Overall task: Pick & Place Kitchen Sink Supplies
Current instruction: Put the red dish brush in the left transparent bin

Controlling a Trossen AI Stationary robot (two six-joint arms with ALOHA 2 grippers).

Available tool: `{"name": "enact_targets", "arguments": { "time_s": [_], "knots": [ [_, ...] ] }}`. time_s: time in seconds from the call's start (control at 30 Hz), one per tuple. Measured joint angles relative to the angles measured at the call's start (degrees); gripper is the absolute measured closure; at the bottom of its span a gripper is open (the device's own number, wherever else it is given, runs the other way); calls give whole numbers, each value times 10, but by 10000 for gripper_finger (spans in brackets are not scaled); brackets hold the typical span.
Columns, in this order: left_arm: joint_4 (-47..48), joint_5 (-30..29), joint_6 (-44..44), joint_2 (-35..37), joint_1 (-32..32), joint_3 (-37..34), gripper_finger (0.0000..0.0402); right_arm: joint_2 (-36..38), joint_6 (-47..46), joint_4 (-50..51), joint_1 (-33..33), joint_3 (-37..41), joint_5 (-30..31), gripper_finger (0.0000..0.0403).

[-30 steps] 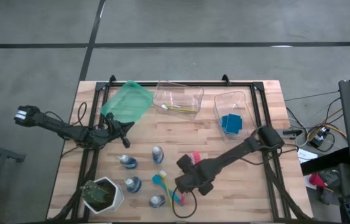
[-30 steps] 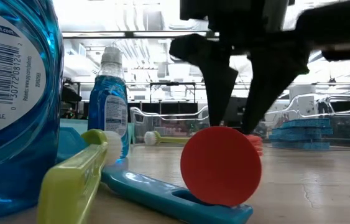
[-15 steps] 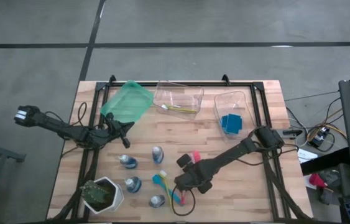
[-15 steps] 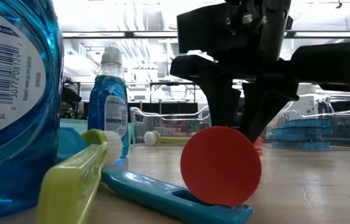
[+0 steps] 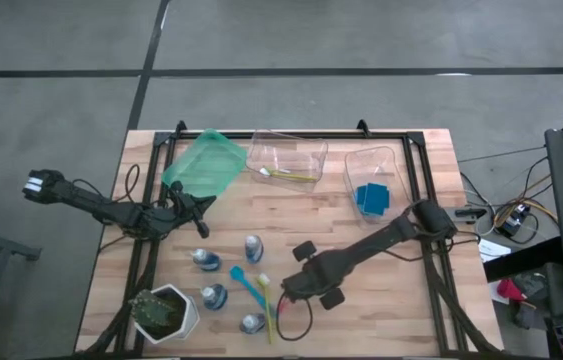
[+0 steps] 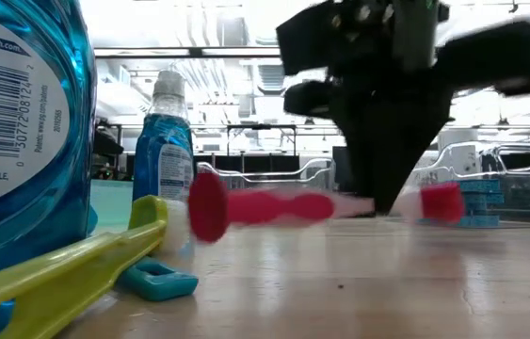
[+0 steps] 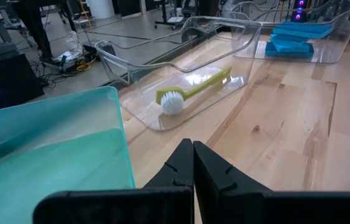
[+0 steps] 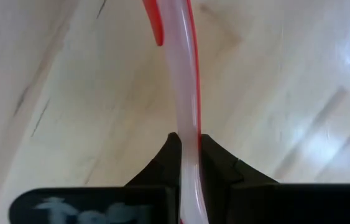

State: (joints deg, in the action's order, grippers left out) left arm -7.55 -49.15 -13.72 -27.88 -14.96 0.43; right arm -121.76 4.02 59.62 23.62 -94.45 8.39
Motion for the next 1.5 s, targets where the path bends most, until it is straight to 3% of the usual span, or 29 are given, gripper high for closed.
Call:
{"name": "enact_targets", "arguments": {
  "time_s": [0.17,0.5,0.8,0.87,1.13,1.33,1.5],
  "knots": [
    [0,0,0,0,0,0,401,32,-31,39,-7,0,10,378],
    [2,0,0,0,0,0,401,155,-108,42,-49,0,100,378],
    [3,0,0,0,0,0,401,259,-222,17,-170,0,122,378],
    [3,0,0,0,0,0,401,272,-255,0,-211,0,114,374],
    [4,0,0,0,0,0,401,272,-301,-99,-373,-1,-36,366],
    [4,0,0,0,0,0,401,242,-287,-112,-464,-14,-43,372],
    [4,0,0,0,0,0,401,212,-242,-171,-501,-16,-39,371]
  ]
}}
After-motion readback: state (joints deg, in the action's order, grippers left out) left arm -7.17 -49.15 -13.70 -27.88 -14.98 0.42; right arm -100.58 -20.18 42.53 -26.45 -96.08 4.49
